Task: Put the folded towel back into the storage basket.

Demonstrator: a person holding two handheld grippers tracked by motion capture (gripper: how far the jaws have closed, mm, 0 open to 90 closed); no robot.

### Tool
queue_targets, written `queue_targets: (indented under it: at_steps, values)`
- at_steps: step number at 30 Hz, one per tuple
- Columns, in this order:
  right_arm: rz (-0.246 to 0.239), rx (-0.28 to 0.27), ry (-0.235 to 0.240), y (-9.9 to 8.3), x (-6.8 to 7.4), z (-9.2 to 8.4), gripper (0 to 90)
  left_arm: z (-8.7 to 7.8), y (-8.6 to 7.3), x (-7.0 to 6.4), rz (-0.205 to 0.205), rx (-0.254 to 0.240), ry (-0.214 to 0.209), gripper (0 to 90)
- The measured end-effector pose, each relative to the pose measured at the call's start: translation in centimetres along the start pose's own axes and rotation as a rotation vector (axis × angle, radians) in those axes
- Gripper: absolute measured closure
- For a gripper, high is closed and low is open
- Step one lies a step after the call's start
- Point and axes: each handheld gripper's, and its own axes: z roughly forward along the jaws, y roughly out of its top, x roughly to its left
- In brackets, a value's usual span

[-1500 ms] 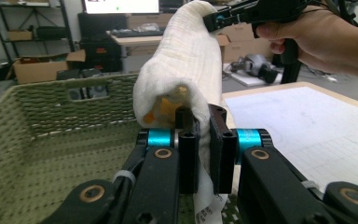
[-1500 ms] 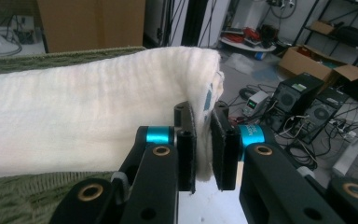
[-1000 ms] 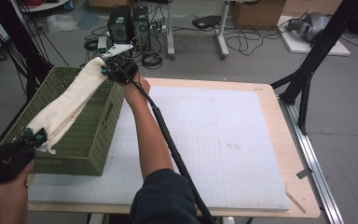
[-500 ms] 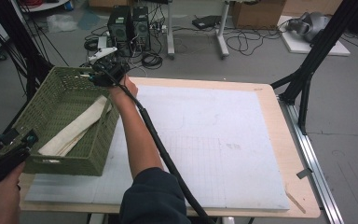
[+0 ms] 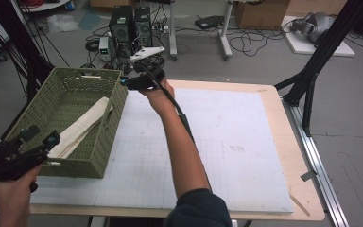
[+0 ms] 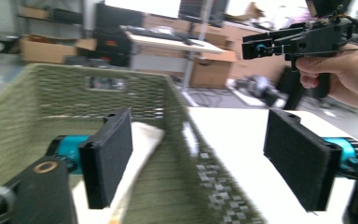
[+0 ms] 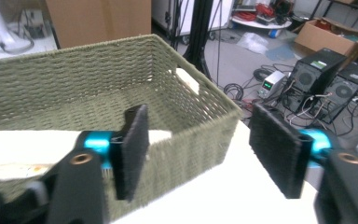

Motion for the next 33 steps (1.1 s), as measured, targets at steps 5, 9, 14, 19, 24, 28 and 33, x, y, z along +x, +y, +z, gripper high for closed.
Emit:
queue_targets:
  at_steps: [5,9,14,19,24,28,33]
  values:
    - [0.035,0.008,-0.033,-2.2,-1.6,-4.0,20.9,1.6,-0.3,-1.9,0.038,0.021,-0.102,18.6]
    - [0.049,0.007,-0.046,-4.0,-2.3,-7.4,19.1,2.8,-0.6,-3.5,0.046,0.033,-0.181,18.6]
    - [0.057,0.015,-0.07,-7.1,-2.9,-11.4,17.7,4.4,-1.3,-5.4,0.044,0.041,-0.274,18.7]
    - [0.065,0.031,-0.1,-10.6,-3.3,-15.1,17.6,5.9,-2.1,-7.6,0.069,0.075,-0.346,19.6]
    - [0.12,-0.004,-0.146,-14.0,-3.0,-18.4,17.6,7.4,-3.0,-9.6,0.108,0.104,-0.39,20.0]
    - [0.144,-0.014,-0.189,-16.5,-2.8,-20.8,17.5,8.5,-3.9,-11.4,0.145,0.124,-0.446,20.0]
    - [0.143,0.011,-0.225,-19.7,-2.2,-22.7,17.4,9.9,-4.9,-12.6,0.16,0.18,-0.501,21.4]
